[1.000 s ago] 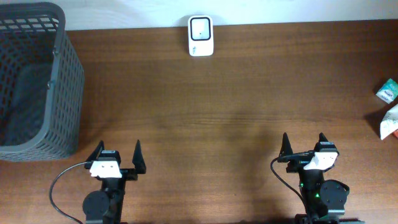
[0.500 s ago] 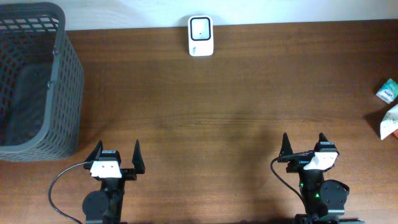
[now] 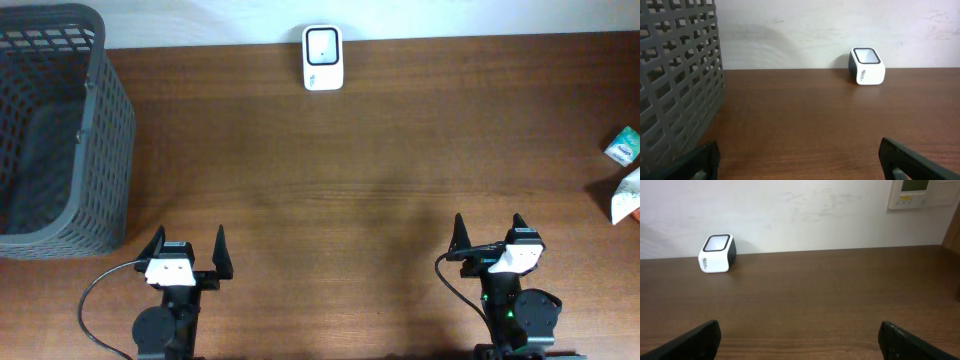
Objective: Scan the item barcode
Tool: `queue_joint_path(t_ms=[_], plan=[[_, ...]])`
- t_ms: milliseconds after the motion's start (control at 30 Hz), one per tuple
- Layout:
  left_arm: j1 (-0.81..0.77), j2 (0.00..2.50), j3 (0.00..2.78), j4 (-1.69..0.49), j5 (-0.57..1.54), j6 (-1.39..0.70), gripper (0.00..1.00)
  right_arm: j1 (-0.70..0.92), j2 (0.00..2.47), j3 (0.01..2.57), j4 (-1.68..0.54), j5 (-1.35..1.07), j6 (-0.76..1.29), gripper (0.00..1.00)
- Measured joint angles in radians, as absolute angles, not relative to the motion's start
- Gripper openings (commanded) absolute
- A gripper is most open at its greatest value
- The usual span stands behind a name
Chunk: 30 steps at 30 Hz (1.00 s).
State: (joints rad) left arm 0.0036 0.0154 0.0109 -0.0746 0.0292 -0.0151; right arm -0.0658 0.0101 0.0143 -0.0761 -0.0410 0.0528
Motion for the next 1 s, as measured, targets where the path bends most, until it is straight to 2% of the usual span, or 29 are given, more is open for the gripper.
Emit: queue_joint_path(t_ms=[1000], plan=[[0.004, 0.015, 0.011, -0.075, 0.029, -0.015, 0.99, -0.066, 0.019, 0.014, -0.078, -0.023, 0.052, 0.99]])
